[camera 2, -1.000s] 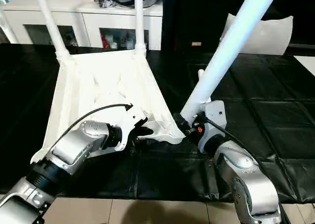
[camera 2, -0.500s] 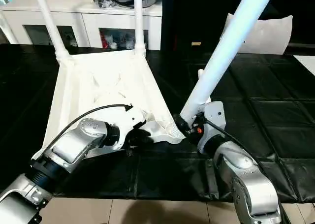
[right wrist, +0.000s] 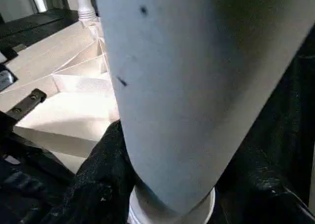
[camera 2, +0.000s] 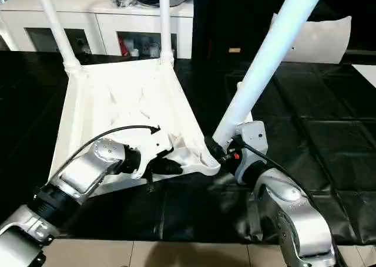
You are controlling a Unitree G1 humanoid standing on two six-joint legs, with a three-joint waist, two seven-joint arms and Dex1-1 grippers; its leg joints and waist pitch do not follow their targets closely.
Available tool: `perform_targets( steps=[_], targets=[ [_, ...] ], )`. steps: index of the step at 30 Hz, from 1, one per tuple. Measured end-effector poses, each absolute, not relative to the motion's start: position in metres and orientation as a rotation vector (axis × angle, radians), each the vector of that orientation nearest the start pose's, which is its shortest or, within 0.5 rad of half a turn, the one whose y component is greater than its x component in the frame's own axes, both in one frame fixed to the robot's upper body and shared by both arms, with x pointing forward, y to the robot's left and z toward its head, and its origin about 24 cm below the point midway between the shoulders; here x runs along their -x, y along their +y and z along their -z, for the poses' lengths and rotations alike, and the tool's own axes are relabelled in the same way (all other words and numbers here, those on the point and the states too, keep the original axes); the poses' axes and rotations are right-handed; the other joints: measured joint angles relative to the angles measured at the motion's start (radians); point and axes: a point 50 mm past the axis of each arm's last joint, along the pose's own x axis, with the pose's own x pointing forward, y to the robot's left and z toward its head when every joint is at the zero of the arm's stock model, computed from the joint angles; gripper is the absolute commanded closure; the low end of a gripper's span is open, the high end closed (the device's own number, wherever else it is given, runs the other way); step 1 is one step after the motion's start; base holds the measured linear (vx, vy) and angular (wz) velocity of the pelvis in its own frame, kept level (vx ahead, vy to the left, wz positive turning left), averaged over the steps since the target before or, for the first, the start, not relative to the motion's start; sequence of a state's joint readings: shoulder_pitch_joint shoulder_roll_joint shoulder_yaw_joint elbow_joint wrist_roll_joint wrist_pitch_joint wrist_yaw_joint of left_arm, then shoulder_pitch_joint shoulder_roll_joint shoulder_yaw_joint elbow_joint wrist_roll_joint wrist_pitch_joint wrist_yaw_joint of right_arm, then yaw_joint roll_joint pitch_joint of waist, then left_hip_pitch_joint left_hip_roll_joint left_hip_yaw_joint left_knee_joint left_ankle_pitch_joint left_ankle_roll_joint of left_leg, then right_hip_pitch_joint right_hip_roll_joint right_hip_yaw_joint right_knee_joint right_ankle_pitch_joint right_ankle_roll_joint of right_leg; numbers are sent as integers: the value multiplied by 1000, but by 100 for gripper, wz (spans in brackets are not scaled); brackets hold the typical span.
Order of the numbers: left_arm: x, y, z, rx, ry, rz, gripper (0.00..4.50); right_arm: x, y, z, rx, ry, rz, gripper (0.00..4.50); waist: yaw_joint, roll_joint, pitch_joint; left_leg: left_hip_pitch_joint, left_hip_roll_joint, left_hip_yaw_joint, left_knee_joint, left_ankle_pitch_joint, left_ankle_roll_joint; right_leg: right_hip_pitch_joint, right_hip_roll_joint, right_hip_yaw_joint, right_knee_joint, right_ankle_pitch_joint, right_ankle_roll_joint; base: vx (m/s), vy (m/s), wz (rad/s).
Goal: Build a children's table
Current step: Pick table leg, then insert table leg to table base
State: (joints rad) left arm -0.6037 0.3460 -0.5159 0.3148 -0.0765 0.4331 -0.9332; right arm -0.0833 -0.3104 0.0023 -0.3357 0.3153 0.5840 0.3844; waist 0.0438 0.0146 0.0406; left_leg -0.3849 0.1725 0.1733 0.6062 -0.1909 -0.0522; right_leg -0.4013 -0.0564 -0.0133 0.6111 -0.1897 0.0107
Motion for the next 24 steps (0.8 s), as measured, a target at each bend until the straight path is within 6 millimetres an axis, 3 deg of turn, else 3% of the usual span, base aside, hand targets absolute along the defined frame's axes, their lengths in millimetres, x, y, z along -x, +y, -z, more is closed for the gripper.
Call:
perform_targets(
  steps=[6,9,14,20,22,24],
  targets=[
    [-305,83,-62,-497,489,1260,450,-255,-160,-93,10,187,-525,261,-3,0,0,2,0,0,-1,0,0,1,0,0,1,0,0,0,0,0],
    [-300,102,-65,-527,503,1245,450,-255,-162,-94,19,187,-531,261,-13,0,0,3,0,0,-3,1,-1,0,1,0,2,1,-1,0,0,0],
    [-284,128,-66,-503,527,1222,450,-251,-158,-91,7,201,-584,261,-12,0,0,2,1,0,-4,1,-2,-1,1,0,1,0,-1,0,0,0],
    [-277,128,-64,-460,503,1225,450,-248,-150,-85,-1,225,-635,261,-9,-1,1,1,0,1,-4,2,-2,-1,1,0,0,0,-1,0,0,0],
    [-275,128,-63,-402,513,1229,407,-248,-150,-86,-1,223,-636,261,-8,-2,1,1,0,1,-4,2,-2,-1,1,0,0,-1,-1,0,0,0],
    [-272,123,-65,-367,505,1254,396,-249,-149,-87,0,217,-638,261,-6,-2,1,1,0,1,-4,2,-2,-1,1,0,0,-1,-1,0,0,0]
  ],
)
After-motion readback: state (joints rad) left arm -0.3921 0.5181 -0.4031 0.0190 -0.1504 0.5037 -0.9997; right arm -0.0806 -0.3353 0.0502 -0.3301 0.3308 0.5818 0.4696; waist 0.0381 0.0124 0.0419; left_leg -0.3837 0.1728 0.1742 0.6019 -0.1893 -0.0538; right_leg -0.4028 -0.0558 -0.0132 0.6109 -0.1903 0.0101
